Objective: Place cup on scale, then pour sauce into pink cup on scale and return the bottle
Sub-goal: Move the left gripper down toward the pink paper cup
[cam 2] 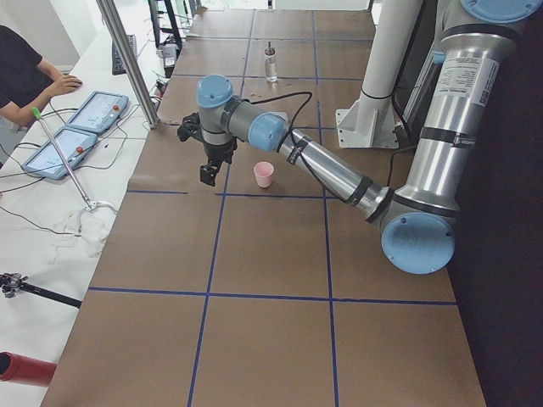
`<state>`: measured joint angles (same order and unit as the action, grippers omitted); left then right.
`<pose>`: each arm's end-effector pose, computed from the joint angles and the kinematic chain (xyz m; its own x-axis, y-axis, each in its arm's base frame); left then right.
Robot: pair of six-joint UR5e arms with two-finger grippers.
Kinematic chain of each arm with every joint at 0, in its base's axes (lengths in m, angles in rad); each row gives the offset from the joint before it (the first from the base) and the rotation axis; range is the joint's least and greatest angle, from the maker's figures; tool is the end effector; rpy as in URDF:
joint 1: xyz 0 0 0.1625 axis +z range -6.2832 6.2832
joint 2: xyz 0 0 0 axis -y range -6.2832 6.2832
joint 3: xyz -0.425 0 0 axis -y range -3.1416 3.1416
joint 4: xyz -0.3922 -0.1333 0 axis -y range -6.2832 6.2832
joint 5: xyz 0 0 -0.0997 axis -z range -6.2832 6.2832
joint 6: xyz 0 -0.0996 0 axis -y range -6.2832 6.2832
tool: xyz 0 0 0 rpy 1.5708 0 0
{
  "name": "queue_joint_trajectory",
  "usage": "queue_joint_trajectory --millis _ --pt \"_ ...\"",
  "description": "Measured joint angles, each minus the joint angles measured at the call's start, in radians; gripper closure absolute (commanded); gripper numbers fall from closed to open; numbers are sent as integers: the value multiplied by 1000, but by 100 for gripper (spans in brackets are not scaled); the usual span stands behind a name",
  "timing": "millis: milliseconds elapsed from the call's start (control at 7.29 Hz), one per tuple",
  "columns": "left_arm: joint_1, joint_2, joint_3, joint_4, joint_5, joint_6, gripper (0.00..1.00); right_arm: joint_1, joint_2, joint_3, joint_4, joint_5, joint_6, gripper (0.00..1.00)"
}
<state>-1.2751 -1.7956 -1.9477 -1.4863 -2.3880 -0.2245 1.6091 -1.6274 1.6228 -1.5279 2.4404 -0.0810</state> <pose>0.0989 -0.5327 0.3647 0.5921 0.3456 -0.7280 -0.1246 0.9318 0.3409 0.0752 -0.4677 0.6490 0.6468 -0.0853 0.7579 0.0141 0.9949 0.0999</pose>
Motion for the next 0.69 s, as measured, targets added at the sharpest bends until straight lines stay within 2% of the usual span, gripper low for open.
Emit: queue_joint_trajectory --millis 275,686 --pt "174 -17 8 -121 47 -422 0 0 1 15 1 -5 -4 0" --pt "346 43 37 -316 185 -829 0 0 7 18 0 -10 -2 0"
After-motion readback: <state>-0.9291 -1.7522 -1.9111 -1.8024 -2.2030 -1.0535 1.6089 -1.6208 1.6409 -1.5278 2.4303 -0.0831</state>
